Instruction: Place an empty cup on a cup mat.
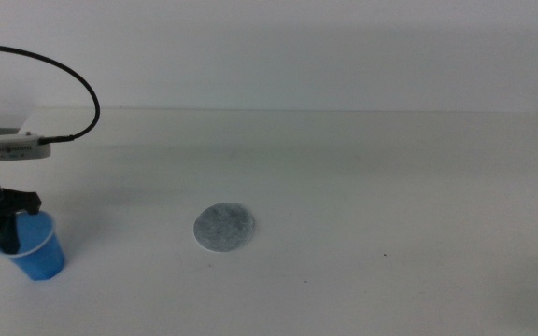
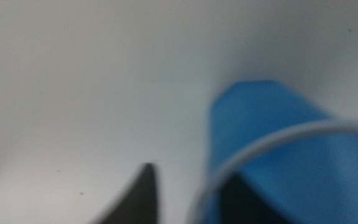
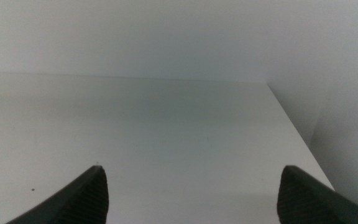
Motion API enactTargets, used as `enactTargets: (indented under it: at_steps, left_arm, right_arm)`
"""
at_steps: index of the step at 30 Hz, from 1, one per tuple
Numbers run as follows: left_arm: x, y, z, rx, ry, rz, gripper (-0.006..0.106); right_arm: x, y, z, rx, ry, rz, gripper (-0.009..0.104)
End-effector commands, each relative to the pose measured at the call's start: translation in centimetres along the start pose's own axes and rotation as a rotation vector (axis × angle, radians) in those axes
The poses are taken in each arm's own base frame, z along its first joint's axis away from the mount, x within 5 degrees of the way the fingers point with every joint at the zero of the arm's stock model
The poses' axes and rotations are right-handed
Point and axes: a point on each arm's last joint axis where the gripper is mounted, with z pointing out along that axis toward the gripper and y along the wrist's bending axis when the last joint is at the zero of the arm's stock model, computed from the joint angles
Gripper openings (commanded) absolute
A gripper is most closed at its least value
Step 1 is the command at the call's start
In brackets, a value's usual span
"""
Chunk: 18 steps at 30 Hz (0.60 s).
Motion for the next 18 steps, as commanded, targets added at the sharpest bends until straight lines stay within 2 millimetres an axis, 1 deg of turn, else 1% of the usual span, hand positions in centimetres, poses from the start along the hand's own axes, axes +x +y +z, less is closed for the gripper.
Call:
enactTargets:
  at_steps: [1, 2, 5, 7, 10, 13, 16, 18]
  left_arm:
    - [-0.2, -0.2, -0.7, 0.027, -0.024, -0.01, 0.013]
    - [-0.1, -0.4, -0.9, 0.039, -0.03, -0.018, -0.001]
    - [-0.2, -2.0, -1.9, 0.059, -0.047, -0.024, -0.002]
    - [-0.4, -4.0, -2.8, 0.07, -0.076, 0.001, -0.002]
    - [-1.4, -8.9, -4.3, 0.114, -0.139, 0.068, -0.002]
    - [-2.3, -14.7, -4.9, 0.154, -0.178, 0.149, -0.002]
    - [-3.1, -19.4, -4.3, 0.166, -0.175, 0.207, -0.002]
    - [-3.5, -21.6, -3.8, 0.165, -0.175, 0.249, -0.002]
  right_arm:
    - [0.0, 0.0, 0.0, 0.0, -0.008, -0.011, 0.093]
    - [0.0, 0.0, 0.0, 0.0, -0.008, -0.011, 0.093]
    - [0.0, 0.0, 0.0, 0.0, -0.008, -0.011, 0.093]
    - [0.0, 0.0, 0.0, 0.0, -0.008, -0.011, 0.093]
    - [0.0, 0.0, 0.0, 0.0, -0.008, -0.011, 0.093]
    - [0.0, 0.0, 0.0, 0.0, -0.008, -0.011, 0.093]
    - [0.0, 0.0, 0.0, 0.0, -0.008, -0.011, 0.093]
    - [0.0, 0.0, 0.0, 0.0, -0.008, -0.011, 0.093]
